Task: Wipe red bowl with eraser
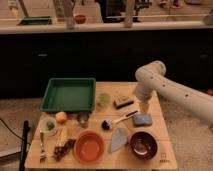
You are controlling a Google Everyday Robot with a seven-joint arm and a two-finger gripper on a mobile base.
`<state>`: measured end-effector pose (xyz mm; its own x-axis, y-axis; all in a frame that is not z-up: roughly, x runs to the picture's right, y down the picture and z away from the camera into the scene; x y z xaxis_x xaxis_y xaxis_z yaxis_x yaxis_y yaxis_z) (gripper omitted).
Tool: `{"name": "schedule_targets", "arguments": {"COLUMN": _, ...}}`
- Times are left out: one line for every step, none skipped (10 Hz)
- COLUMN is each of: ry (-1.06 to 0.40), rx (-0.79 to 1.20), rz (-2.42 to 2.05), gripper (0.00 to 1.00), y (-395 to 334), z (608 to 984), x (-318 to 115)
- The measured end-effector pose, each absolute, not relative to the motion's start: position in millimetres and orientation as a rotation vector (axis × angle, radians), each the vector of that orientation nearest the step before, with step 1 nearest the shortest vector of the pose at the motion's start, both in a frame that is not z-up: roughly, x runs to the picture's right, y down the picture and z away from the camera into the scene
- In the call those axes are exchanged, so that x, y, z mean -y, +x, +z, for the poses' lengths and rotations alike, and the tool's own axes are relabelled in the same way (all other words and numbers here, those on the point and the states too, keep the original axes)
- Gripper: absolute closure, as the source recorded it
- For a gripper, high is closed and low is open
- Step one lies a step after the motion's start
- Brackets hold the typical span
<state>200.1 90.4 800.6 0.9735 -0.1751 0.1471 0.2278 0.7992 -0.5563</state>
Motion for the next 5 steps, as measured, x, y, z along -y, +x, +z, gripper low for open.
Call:
{"name": "schedule_targets", "arguments": {"ry": -0.605, "rx": 0.095, "rz": -0.211, "gripper": 0.2, "y": 198.7, "z": 805.9, "x": -86.0}}
{"name": "schedule_targets", "arguments": {"ry": -0.606, "rx": 0.097, "rz": -0.2, "gripper": 0.2, "y": 197.0, "z": 806.1, "x": -85.6}}
{"name": "schedule_targets", "arguments": {"ry": -0.607, "rx": 0.093, "rz": -0.187, "gripper": 0.2, "y": 197.9, "z": 806.2, "x": -85.9}}
{"name": "schedule_targets", "arguments": {"ry": -0.609, "rx": 0.091, "rz": -0.171, "gripper": 0.2, "y": 197.7, "z": 806.0, "x": -86.4}}
{"name": "schedule_targets", "arguments": {"ry": -0.61, "rx": 0.1, "rz": -0.165, "gripper": 0.2, "y": 196.9, "z": 808.2, "x": -86.6}}
